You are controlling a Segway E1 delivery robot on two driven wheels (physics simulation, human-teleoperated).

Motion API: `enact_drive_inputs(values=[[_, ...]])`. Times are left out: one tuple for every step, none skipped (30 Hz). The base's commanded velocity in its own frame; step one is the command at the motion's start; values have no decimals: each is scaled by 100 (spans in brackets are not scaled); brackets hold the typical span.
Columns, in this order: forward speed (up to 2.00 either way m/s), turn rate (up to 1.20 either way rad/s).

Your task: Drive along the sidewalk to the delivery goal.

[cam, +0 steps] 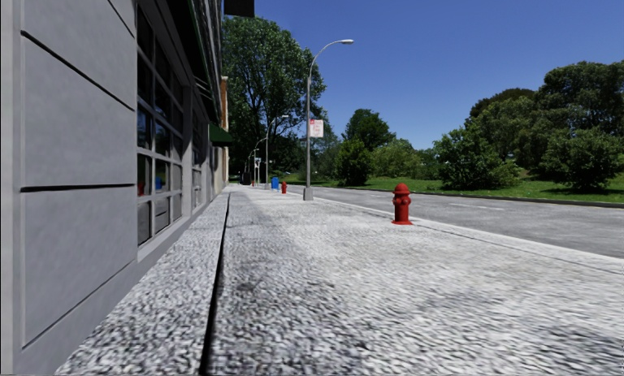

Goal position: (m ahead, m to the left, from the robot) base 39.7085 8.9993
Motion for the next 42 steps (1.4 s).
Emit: enact_drive_inputs(values=[[200,0],[200,0],[200,0],[200,0],[200,0],[200,0],[200,0],[200,0],[200,0],[200,0],[200,0],[200,0],[200,0],[200,0],[200,0],[200,0],[200,0],[200,0],[200,0],[200,0],[200,0],[200,0],[200,0],[200,0],[200,0],[200,0],[200,0],[200,0],[200,0],[200,0],[200,0],[200,0],[200,0],[200,0],[200,0],[200,0],[200,0],[200,0],[200,0],[200,0],[200,0],[200,0]])
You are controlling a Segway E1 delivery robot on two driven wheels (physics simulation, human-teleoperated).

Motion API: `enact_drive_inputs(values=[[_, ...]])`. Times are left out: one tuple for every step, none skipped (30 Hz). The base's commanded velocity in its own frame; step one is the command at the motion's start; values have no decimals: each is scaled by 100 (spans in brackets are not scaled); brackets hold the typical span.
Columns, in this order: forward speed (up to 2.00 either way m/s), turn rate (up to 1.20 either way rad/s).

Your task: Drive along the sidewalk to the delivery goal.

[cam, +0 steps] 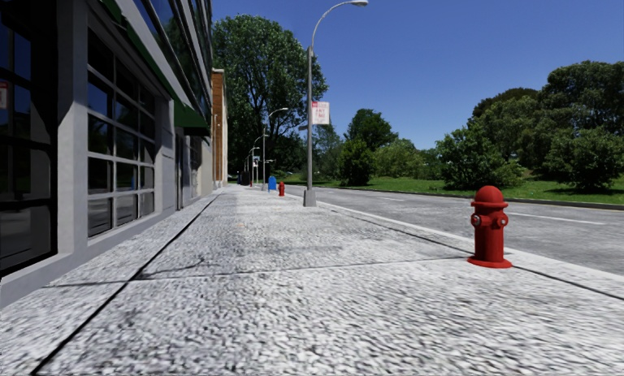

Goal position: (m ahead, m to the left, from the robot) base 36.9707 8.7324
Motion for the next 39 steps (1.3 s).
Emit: enact_drive_inputs(values=[[200,0],[200,1],[200,28],[200,52],[200,52],[200,58],[200,60],[200,60],[200,60],[200,60],[200,56],[200,56],[200,51],[200,47],[200,45],[200,45],[200,45],[200,43],[200,42],[200,42],[200,0],[200,0],[200,0],[200,0],[200,0],[200,0],[200,0],[200,0],[200,0],[200,0],[200,0],[200,0],[200,0],[200,0],[200,0],[200,0],[200,0],[200,0],[200,0]])
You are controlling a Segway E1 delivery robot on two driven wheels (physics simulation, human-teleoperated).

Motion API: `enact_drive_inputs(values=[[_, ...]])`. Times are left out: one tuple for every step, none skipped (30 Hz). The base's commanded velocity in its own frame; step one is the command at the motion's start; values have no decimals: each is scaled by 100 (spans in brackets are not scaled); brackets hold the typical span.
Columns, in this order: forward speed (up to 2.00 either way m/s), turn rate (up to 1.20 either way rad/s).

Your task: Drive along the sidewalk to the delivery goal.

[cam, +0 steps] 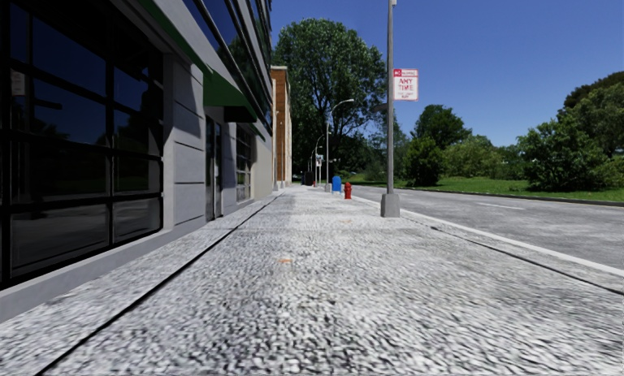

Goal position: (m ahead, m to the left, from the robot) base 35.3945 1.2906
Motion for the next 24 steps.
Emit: enact_drive_inputs(values=[[200,0],[200,0],[200,0],[200,0],[200,0],[200,0],[200,0],[200,0],[200,0],[200,0],[200,0],[200,0],[200,0],[200,0],[200,0],[200,0],[200,0],[200,0],[200,0],[200,0],[200,0],[200,0],[200,0],[200,0]])
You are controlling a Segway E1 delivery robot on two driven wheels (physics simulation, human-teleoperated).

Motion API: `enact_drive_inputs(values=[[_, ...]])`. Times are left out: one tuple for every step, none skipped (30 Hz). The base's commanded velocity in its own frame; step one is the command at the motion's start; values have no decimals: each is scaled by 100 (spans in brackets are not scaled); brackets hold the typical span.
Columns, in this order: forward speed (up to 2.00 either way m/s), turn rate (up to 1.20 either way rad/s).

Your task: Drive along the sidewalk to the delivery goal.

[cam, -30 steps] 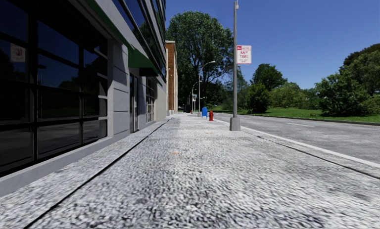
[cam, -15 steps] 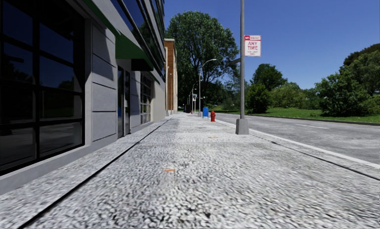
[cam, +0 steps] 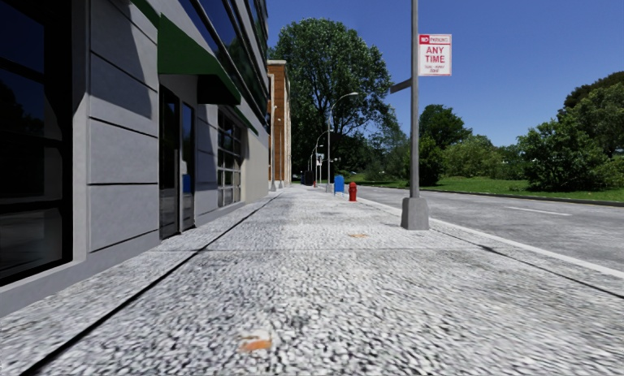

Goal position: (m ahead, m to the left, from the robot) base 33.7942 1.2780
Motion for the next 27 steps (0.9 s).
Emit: enact_drive_inputs(values=[[200,0],[200,0],[200,0],[200,0],[200,0],[200,0],[200,0],[200,0],[200,0],[200,0],[200,0],[200,0],[200,0],[200,1],[200,2],[200,2],[200,2],[200,3],[200,3],[200,3],[200,3],[200,6],[200,7],[200,7],[200,10],[200,12],[200,14]])
